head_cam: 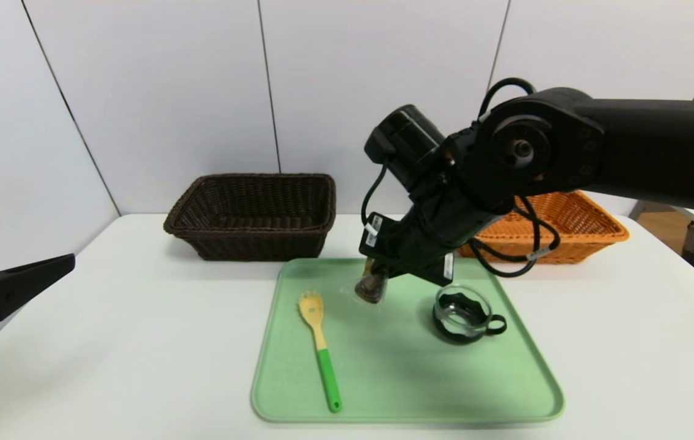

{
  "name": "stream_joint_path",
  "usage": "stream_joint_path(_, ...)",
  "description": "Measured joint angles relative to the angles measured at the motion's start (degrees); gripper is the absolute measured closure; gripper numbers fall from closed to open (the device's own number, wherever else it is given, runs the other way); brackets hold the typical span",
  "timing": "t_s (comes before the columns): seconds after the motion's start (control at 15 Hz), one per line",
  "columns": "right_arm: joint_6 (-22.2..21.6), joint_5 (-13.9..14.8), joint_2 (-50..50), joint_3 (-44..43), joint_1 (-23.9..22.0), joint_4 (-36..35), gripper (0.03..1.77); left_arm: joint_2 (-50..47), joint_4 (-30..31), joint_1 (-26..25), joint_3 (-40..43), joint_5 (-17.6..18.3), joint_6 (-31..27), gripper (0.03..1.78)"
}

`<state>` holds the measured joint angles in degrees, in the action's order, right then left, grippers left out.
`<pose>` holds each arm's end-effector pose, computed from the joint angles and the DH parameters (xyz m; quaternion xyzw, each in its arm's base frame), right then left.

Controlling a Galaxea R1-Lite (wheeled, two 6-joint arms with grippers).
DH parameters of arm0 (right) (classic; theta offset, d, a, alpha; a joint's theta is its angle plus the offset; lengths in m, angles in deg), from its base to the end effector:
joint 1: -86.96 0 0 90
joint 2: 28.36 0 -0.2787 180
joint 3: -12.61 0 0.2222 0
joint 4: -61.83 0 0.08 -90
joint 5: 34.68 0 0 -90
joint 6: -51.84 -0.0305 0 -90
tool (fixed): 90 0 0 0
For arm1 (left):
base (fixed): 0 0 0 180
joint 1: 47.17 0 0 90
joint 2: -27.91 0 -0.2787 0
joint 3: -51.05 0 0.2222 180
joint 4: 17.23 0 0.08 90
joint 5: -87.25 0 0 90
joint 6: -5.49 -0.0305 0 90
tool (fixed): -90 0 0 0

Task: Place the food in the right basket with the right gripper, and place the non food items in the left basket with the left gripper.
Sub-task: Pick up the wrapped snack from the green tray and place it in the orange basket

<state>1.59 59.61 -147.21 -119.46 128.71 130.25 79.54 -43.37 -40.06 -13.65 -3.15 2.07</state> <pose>0.3102 0.2738 0.2043 0.1923 0.5069 0.0766 0.8368 0.1499 -0.0185 0.2438 0.0370 0.1118 -0.0615 0.9911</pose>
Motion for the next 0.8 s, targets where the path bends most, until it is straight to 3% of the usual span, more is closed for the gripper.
stream_joint_path(0.2,6.6,6.31,3.13,0.01,-1.99,-0.29,1.61,-0.04,-0.09,0.0,0.02,0.0,0.0,0.12)
stream_joint_path(0.6,12.21,6.68,9.23,-0.09,-14.17,-3.52,1.61,-0.37,-0.2,0.02,0.27,0.05,-0.09,0.12)
stream_joint_path(0.8,18.75,6.21,10.65,-0.05,-22.47,-4.99,1.61,-0.34,-0.2,0.22,0.35,0.13,-0.06,0.12)
